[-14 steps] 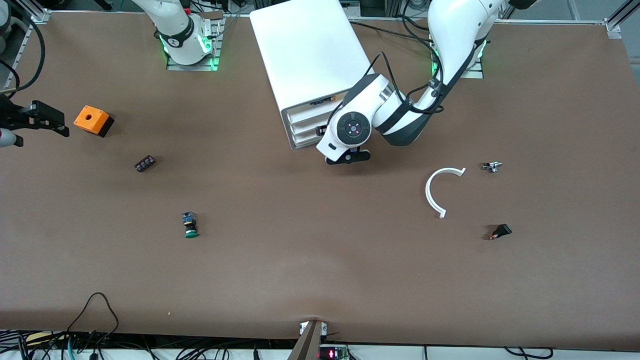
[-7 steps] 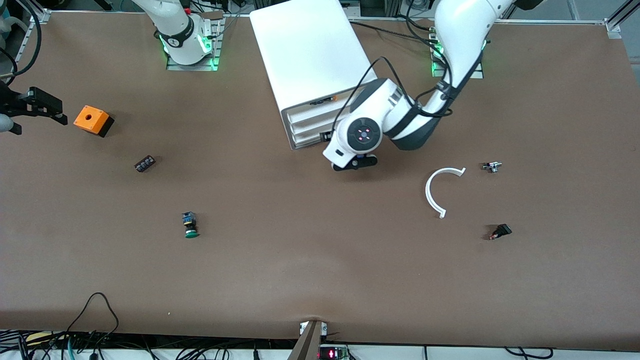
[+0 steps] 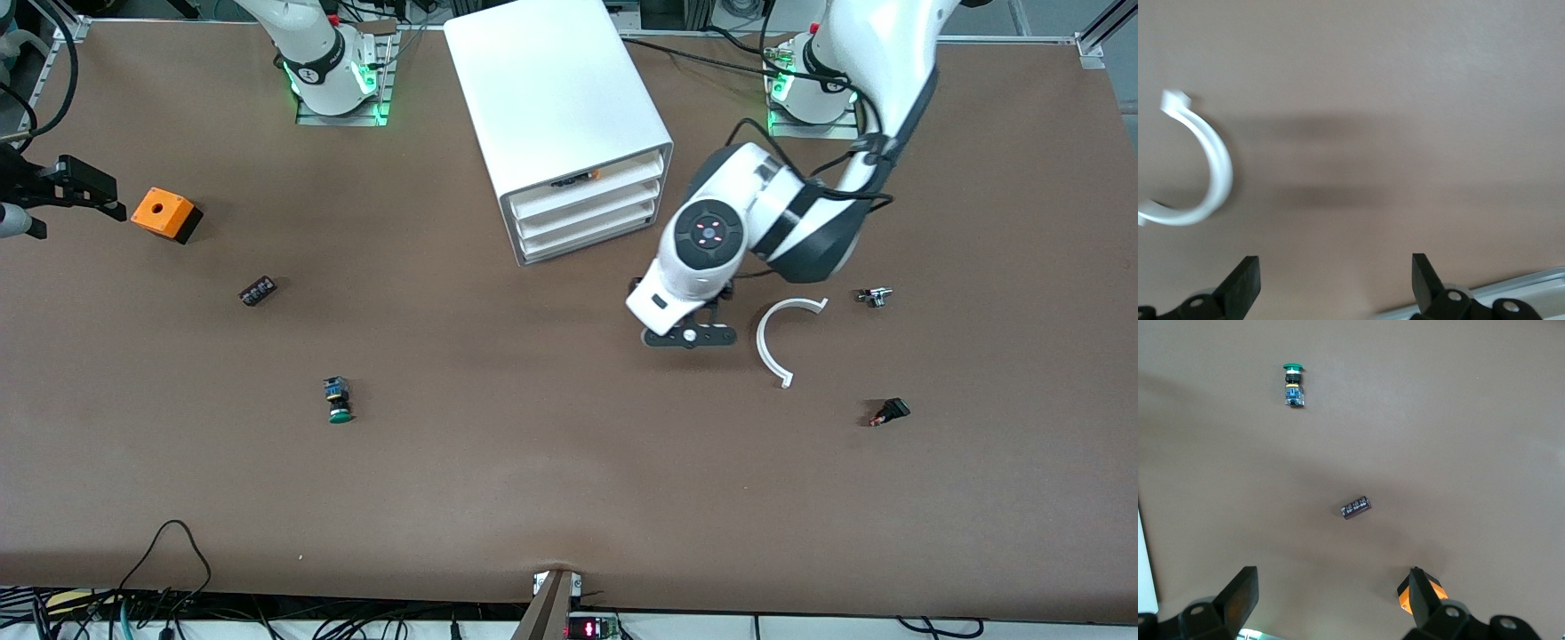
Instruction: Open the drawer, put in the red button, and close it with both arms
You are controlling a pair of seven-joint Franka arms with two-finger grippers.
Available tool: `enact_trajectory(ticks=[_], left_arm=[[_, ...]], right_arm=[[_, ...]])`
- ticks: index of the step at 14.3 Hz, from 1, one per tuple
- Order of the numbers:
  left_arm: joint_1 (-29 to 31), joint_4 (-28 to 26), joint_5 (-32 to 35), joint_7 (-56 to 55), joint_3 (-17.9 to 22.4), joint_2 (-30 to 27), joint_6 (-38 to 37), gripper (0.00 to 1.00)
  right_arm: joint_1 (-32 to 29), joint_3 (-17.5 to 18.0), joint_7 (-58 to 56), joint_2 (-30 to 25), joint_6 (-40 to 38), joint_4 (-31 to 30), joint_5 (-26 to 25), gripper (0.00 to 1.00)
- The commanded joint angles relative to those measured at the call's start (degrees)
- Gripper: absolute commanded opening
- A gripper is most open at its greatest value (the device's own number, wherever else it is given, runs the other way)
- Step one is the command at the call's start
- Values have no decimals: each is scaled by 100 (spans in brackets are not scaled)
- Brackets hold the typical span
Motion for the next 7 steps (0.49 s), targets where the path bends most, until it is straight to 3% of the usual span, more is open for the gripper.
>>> enact_trajectory(ticks=[1,4,7], left_arm=[[498,357,157,1387,-25,-101,-441,100],[1061,648,157,2314,-33,-381,-792,100],[1466,1078,148,2736,-42,-672,-1660,100]], right_arm=[[-21,4,-82,-89,-26,-74,79,100],[-21,3,-91,-107,-26,-74,79,100],[-21,3,-91,-28,-17,57,79,100]])
